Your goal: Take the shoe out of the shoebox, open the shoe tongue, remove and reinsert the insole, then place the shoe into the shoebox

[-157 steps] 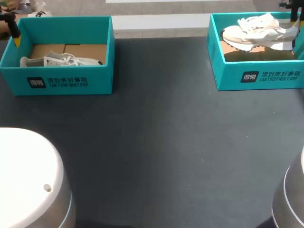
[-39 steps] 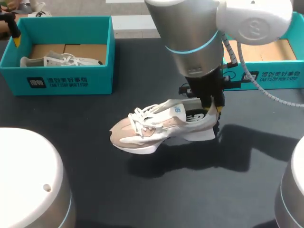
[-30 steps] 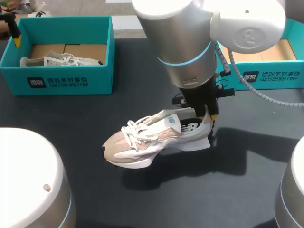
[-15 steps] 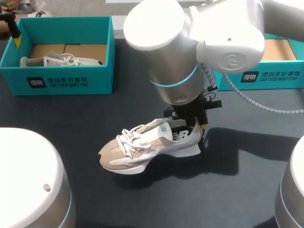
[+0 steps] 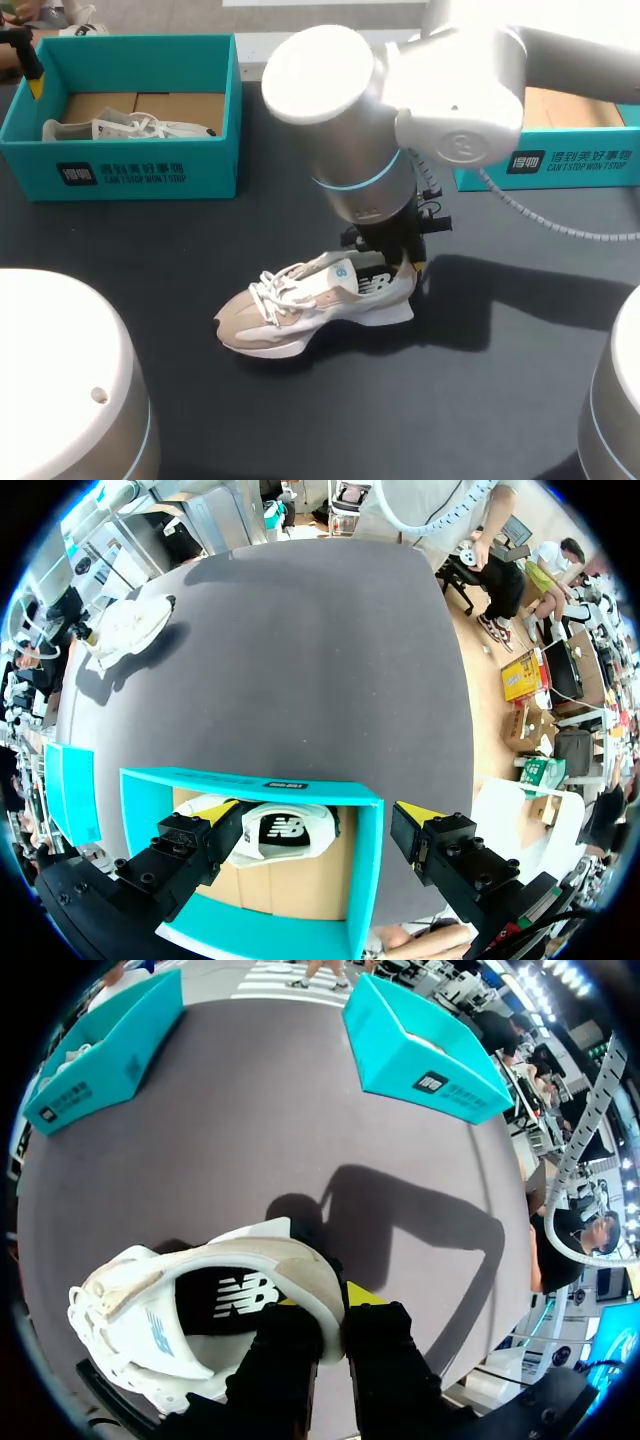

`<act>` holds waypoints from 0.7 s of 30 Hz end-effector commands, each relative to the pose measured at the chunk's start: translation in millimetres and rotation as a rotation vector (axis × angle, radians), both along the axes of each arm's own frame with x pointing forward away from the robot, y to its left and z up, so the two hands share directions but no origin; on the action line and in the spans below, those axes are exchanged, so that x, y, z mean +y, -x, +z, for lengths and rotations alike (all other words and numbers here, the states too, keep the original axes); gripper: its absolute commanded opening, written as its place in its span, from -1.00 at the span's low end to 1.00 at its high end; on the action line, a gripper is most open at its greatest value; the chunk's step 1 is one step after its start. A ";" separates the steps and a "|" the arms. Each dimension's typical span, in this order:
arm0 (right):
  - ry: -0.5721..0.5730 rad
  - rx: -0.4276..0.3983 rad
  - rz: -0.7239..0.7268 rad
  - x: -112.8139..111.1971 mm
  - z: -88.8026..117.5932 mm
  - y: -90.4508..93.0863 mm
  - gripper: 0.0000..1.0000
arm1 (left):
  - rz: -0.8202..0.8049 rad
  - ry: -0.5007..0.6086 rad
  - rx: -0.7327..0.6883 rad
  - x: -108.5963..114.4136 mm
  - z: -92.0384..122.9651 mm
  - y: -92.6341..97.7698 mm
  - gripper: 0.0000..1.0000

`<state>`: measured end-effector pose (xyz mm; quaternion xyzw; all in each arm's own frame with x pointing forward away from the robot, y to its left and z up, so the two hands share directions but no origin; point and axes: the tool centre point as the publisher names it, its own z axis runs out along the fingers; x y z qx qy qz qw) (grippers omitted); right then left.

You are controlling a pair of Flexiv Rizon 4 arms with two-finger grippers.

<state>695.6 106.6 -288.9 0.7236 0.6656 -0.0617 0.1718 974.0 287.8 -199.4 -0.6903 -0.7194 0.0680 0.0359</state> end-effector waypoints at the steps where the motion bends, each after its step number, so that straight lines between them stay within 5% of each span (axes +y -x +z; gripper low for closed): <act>1: -0.113 -0.277 -0.748 6.1 -20.2 -0.2 -1.00 | 0.000 -0.002 -0.001 0.2 0.3 0.5 1.00; 9: -0.066 -0.352 -0.828 0.5 -47.0 -5.9 -1.00 | 0.000 -0.002 -0.001 0.2 0.3 0.5 1.00; 18: -0.067 -0.316 -0.869 1.9 -65.4 -13.5 -1.00 | 0.000 -0.002 -0.001 0.2 0.3 0.5 1.00; 20: -0.071 -0.313 -0.878 0.5 -66.5 -13.9 0.92 | 0.000 -0.002 -0.001 0.2 0.3 0.5 1.00; 21: -0.075 -0.312 -0.876 0.0 -65.3 -13.8 1.00 | 0.000 -0.002 -0.001 0.2 0.3 0.5 1.00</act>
